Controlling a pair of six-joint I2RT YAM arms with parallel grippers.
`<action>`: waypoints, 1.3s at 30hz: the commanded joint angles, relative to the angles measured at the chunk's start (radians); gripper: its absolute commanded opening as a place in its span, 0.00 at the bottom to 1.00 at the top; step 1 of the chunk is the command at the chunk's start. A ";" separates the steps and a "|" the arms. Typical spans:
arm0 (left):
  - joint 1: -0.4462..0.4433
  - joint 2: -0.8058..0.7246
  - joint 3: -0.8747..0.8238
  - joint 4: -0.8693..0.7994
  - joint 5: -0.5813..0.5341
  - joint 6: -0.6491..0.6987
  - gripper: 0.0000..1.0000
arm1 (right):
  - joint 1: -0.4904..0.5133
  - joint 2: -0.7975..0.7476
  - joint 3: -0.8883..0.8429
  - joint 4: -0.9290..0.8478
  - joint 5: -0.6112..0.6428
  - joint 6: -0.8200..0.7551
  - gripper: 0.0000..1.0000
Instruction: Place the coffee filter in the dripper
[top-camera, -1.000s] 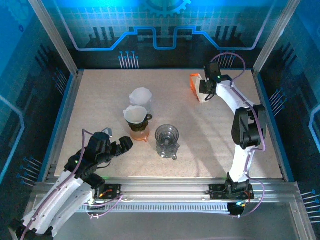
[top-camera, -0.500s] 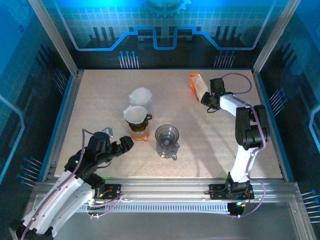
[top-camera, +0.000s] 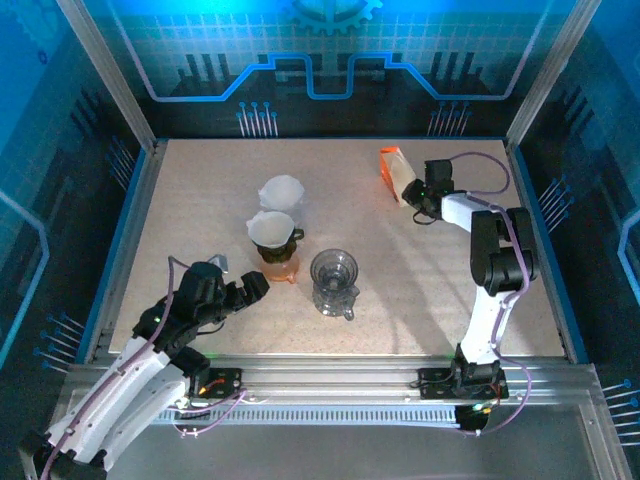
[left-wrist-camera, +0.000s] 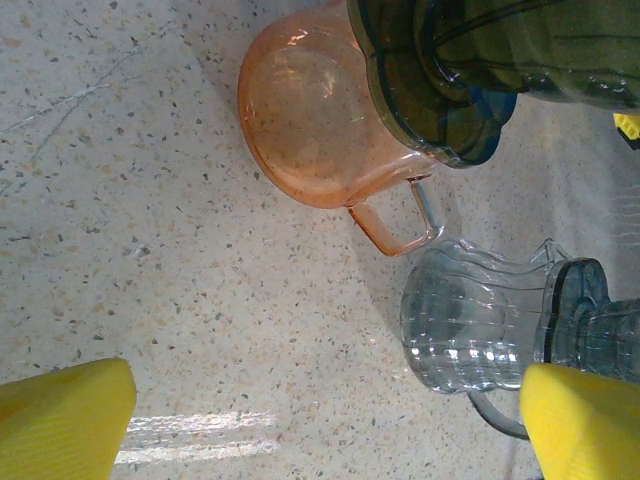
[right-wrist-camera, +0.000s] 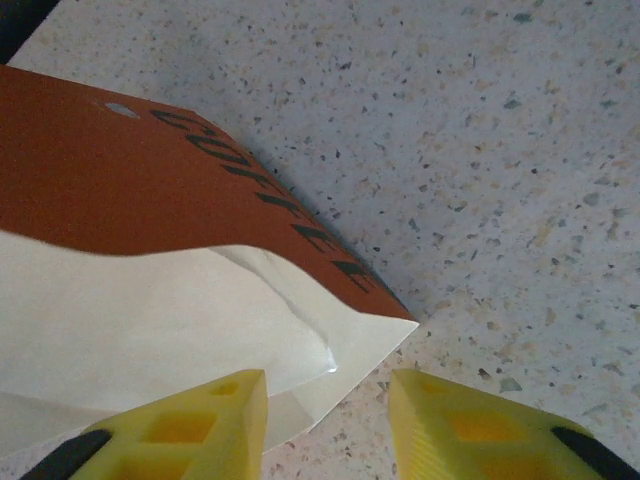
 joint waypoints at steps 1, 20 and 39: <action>0.010 0.006 -0.018 0.017 0.019 -0.006 0.99 | -0.005 0.022 0.023 0.025 -0.008 0.031 0.37; 0.009 0.044 -0.021 0.040 0.026 -0.007 0.99 | 0.031 0.118 0.051 0.128 0.043 0.070 0.21; 0.011 0.038 -0.022 0.044 0.034 -0.005 0.99 | 0.053 -0.180 -0.210 0.091 0.158 0.020 0.00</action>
